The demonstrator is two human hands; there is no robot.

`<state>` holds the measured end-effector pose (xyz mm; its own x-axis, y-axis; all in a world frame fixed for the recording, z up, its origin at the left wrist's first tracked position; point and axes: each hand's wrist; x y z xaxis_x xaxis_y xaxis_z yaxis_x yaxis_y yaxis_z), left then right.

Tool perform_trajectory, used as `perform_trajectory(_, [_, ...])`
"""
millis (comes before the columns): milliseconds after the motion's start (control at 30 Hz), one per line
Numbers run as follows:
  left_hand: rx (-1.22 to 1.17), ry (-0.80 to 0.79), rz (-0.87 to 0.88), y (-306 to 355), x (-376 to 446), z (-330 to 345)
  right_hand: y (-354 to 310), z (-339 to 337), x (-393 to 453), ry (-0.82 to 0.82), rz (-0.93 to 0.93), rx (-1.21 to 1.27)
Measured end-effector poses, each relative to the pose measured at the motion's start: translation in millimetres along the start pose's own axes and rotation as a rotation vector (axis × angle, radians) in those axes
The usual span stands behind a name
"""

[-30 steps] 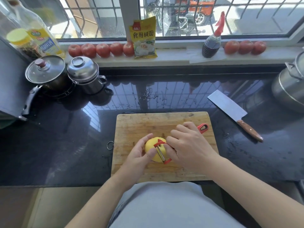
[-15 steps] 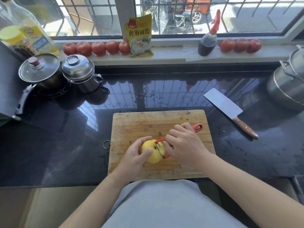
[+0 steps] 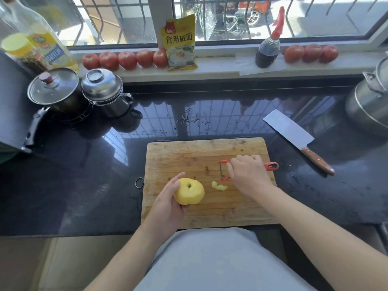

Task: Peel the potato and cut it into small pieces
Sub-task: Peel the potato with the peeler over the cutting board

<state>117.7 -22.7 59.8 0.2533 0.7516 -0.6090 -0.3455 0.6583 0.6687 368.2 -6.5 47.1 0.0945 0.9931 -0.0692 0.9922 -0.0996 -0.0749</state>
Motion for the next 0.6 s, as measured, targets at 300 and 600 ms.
perform_trajectory(300, [-0.132, 0.062, -0.098, 12, -3, 22, -45, -30, -31, 0.159, -0.407, 0.291])
perform_trajectory(600, [-0.051, -0.033, -0.111, 20, -10, 36, -54, -39, -25, 0.440, -0.529, 0.166])
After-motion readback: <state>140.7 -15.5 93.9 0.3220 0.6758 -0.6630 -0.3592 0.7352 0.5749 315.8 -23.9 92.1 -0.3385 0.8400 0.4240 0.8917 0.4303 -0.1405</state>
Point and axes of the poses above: each hand's wrist, its own x-axis towards the middle knuckle, its own z-axis out of the palm, y = z × x, and after that the axes turned 4 degrees about z, right-handed
